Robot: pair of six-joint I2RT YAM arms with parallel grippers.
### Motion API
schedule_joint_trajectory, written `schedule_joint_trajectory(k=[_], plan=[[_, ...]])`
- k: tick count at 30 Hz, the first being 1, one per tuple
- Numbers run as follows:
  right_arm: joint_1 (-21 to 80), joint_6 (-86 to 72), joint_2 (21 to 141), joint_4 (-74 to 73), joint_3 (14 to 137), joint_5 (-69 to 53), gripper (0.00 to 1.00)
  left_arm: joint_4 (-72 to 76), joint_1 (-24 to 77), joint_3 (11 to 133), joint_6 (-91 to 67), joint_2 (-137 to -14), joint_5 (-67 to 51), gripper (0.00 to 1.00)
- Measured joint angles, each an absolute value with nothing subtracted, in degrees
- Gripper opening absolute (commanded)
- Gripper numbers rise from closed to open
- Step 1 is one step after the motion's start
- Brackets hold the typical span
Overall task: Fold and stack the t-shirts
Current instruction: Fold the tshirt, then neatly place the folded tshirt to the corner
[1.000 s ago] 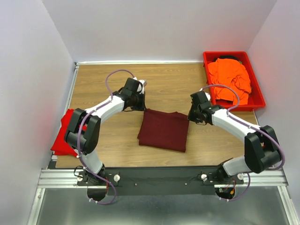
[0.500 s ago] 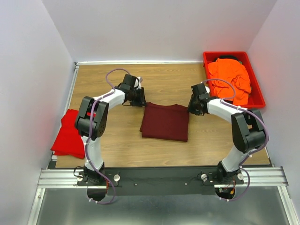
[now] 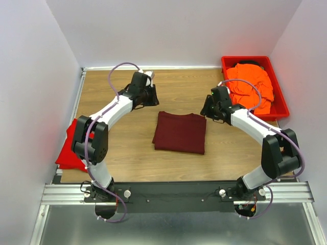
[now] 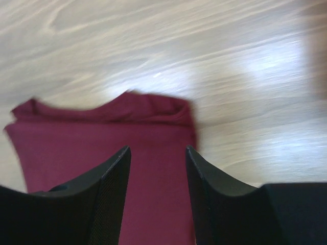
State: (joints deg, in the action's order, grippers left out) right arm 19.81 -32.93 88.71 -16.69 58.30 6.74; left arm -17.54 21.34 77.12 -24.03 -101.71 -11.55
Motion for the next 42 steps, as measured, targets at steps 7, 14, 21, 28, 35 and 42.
schedule_joint_trajectory(k=[7,14,21,28,35,42], plan=[[25.41,-32.93,88.53,-16.91,55.94,3.68,0.50,-17.30,27.20,68.71,-24.73,-98.94,-9.56,0.65],[26.35,-32.91,91.61,-17.39,53.52,2.92,0.50,-17.19,26.85,60.75,-25.76,-96.97,-8.23,0.68],[26.30,-32.51,95.02,-17.82,53.52,3.79,0.47,-15.14,26.79,58.17,-26.02,-96.31,-9.28,0.68],[26.02,-31.46,97.56,-17.87,56.36,4.21,0.47,-13.23,27.29,57.23,-26.06,-96.99,-11.60,0.68],[25.02,-30.89,99.63,-17.76,58.76,4.19,0.46,-13.02,27.99,56.99,-26.63,-99.02,-11.42,0.67],[24.62,-30.35,101.84,-17.41,61.28,4.16,0.45,-11.77,29.45,56.75,-28.67,-99.26,-11.18,0.64]])
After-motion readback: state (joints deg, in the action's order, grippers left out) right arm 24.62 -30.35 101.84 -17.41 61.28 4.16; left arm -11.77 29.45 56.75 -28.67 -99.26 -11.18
